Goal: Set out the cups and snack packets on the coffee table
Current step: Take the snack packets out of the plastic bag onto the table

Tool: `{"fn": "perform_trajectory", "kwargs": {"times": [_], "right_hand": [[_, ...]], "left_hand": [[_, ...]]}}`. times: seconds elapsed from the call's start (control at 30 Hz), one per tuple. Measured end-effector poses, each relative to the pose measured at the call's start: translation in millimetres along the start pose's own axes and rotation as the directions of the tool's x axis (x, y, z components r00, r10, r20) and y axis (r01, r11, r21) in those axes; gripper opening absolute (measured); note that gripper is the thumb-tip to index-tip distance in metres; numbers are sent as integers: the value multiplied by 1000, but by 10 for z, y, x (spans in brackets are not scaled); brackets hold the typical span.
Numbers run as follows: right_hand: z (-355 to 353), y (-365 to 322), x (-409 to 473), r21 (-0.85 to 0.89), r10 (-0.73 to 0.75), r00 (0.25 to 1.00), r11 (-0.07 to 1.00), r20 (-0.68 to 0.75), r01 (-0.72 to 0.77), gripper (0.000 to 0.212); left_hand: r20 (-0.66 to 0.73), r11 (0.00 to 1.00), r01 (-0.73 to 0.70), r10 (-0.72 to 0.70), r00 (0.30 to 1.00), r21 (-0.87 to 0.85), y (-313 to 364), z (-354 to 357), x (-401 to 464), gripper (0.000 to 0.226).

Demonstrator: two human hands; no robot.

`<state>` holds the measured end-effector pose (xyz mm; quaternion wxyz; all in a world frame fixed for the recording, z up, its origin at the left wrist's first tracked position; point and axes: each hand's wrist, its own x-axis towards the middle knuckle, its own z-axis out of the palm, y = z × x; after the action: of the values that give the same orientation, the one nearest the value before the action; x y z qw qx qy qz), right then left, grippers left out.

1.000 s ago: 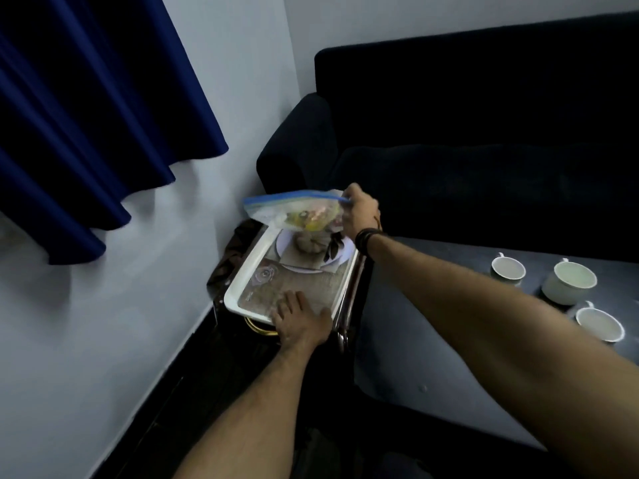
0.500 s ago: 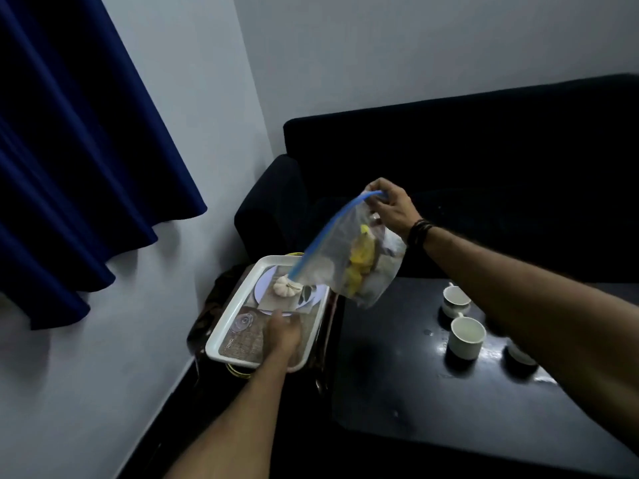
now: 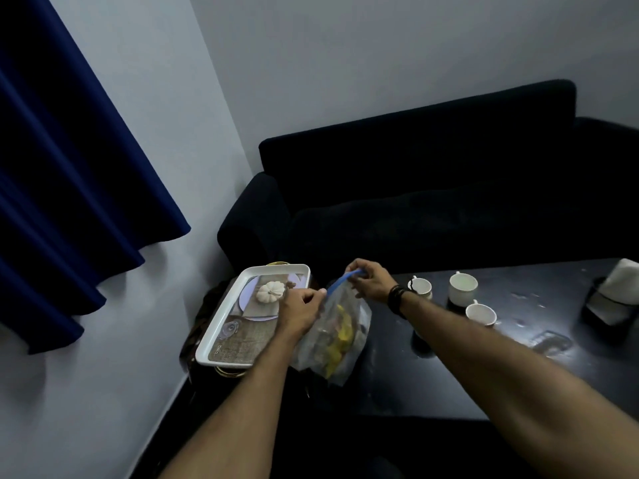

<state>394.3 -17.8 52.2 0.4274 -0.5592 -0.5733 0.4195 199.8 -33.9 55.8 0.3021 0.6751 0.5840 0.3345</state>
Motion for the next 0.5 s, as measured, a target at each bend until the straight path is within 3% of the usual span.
{"fn": "perform_trajectory", "kwargs": {"times": [0.13,0.27,0.33,0.5], "right_hand": [[6,110,-154,15,91,994,996,-55,-91,3],[-40,102,-349,-53,148,958,985,-247,-166,60],[-50,130,-473,-44,176,937,979,-301,-198,67],[-65,262,-803,-135,245,961,955,-130,-262,73]], "left_hand": [[19,973,-91,89,996,212,51,169,-134,39],[-22,972,-55,62,998,229,177,372,-258,36],[-20,979,-10,15,1000,201,254,463,-294,27],[69,990,108,-114,991,88,405,681,-332,16]]}}
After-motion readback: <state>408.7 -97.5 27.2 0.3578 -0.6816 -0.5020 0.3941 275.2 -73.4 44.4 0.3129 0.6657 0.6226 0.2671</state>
